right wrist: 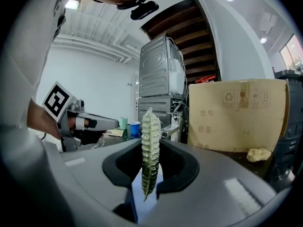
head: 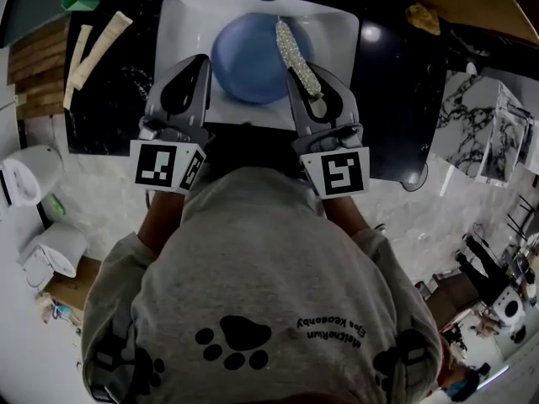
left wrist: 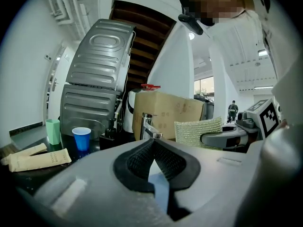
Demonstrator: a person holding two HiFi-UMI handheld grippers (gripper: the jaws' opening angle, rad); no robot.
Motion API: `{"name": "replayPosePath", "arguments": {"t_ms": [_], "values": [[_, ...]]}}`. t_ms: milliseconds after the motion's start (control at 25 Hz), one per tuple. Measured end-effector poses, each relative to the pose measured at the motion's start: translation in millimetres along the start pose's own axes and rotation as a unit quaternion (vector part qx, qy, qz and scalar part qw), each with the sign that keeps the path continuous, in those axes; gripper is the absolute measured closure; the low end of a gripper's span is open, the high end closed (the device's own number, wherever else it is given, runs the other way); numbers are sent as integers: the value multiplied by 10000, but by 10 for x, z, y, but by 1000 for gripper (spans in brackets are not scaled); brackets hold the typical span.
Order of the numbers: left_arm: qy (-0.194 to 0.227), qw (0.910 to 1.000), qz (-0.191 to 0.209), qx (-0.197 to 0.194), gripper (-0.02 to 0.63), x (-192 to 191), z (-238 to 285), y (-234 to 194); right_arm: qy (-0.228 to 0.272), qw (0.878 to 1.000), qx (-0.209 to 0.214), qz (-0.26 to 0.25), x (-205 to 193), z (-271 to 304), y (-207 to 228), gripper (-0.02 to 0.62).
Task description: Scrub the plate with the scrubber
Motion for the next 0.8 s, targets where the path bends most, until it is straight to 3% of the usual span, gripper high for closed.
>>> {"name": "replayPosePath", "arguments": {"t_ms": [360,800], "values": [[-337,9994,-65,-2,603,-225,162,-143,-389,9989,198,143,-229,253,12,522],[-1191,9919,-330,-301,603,-723,512,-368,-878,9953,335,244,-499,739,-42,522]]}}
Point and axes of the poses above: the fingertips, and each gripper's own axes: z forward along the fingers, y to its right, x out of its top, the point moved 7 cm from there along -z, backward along the fingers, and after that the axes turned 14 degrees about x, right-handed, at the moved point
